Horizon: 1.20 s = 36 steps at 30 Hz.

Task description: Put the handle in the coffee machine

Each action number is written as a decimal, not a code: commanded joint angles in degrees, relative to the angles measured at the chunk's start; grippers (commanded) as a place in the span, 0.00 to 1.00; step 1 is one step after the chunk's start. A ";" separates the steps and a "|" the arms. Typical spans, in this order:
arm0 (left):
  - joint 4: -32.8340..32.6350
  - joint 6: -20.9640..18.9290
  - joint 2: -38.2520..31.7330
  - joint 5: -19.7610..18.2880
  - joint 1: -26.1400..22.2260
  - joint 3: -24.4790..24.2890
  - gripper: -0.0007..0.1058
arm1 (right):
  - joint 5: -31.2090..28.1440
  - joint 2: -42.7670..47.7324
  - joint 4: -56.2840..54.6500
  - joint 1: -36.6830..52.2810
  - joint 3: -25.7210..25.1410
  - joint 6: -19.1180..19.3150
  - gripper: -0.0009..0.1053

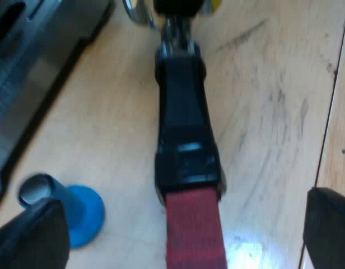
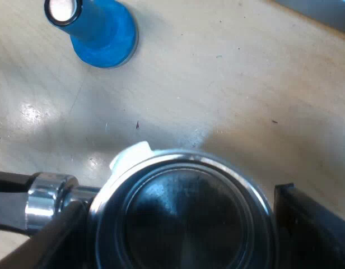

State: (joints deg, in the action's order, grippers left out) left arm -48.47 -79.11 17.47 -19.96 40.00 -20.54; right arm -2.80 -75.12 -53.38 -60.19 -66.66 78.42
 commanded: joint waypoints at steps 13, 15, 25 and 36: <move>3.52 0.71 9.30 2.15 0.27 0.42 0.81 | 0.01 1.23 0.36 -0.08 -0.50 -0.14 0.01; 5.44 0.58 11.91 2.15 0.27 0.42 0.81 | 0.01 1.23 0.36 -0.08 -0.50 -0.14 0.01; 7.29 0.58 15.46 1.70 0.27 0.42 0.81 | 0.01 1.23 0.36 -0.08 -0.50 -0.14 0.01; 7.05 0.58 15.46 1.70 0.27 -0.22 0.61 | 0.01 1.23 0.36 -0.08 -0.50 -0.14 0.01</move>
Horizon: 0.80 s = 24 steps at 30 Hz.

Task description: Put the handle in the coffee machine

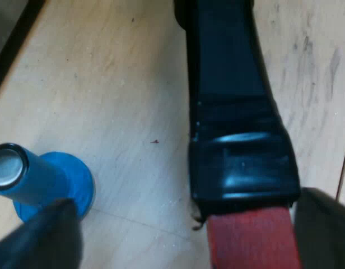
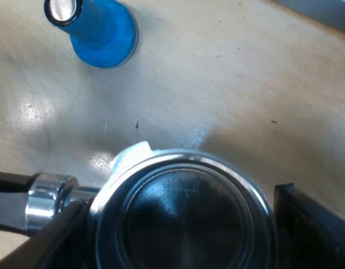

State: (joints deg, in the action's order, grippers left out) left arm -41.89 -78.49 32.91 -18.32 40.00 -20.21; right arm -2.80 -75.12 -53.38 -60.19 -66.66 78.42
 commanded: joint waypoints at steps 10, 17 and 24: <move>-0.87 -0.04 0.01 0.06 0.27 -2.67 0.01 | 0.01 1.23 0.36 -0.08 -0.50 -0.14 0.01; -1.04 -0.04 0.01 0.06 0.27 -2.67 0.01 | 0.01 1.23 0.36 -0.08 -0.50 -0.14 0.01; -1.04 -0.04 0.01 0.06 0.27 -2.67 0.01 | 0.01 1.23 0.36 -0.08 -0.50 -0.14 0.01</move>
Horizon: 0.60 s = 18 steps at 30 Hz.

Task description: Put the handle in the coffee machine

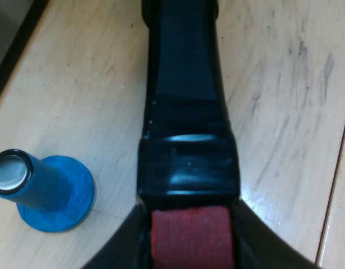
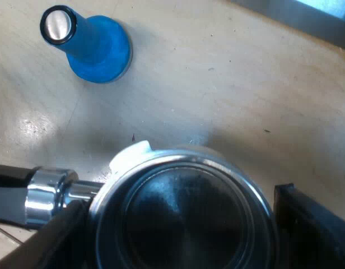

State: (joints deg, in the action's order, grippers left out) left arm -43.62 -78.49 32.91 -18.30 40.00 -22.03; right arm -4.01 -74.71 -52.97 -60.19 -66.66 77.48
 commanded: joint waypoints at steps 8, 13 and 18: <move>0.69 -0.04 0.01 0.04 0.27 -0.85 0.01 | 1.22 0.82 -0.05 -0.08 -0.50 0.81 0.01; 0.69 -0.04 0.01 0.04 0.27 -0.85 0.01 | 1.22 0.82 -0.05 -0.08 -0.50 0.81 0.01; 0.69 -0.04 0.01 0.04 0.27 -0.85 0.01 | 1.22 0.82 -0.05 -0.08 -0.50 0.81 0.03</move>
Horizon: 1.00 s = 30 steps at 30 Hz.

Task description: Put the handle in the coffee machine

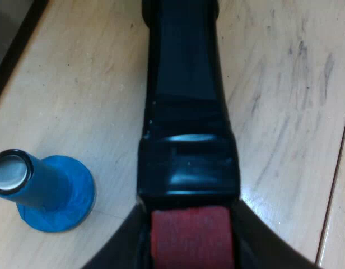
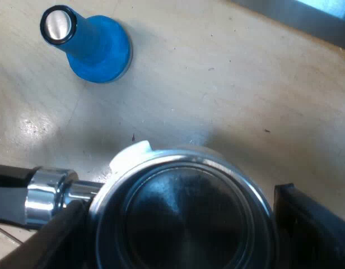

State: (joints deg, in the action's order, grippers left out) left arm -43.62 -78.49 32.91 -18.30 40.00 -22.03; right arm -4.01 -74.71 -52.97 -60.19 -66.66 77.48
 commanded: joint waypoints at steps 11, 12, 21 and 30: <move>0.69 -0.04 0.01 0.04 0.27 -0.85 0.01 | 1.22 0.82 -0.05 -0.08 -0.50 1.31 0.99; 0.69 -0.04 0.01 0.04 0.27 -0.85 0.01 | 1.22 0.82 -0.05 -0.08 -0.50 1.32 0.99; 0.69 -0.04 0.01 0.04 0.27 -0.85 0.01 | 1.22 0.82 -0.05 -0.08 -0.50 2.41 0.99; 0.69 -0.04 0.01 0.04 0.27 -0.85 0.01 | 1.22 3.85 -0.05 -0.08 -0.50 5.48 0.99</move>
State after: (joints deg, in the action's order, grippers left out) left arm -44.93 -78.49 33.24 -17.44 40.00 -22.03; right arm -2.87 -71.89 -52.97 -60.19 -66.66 81.66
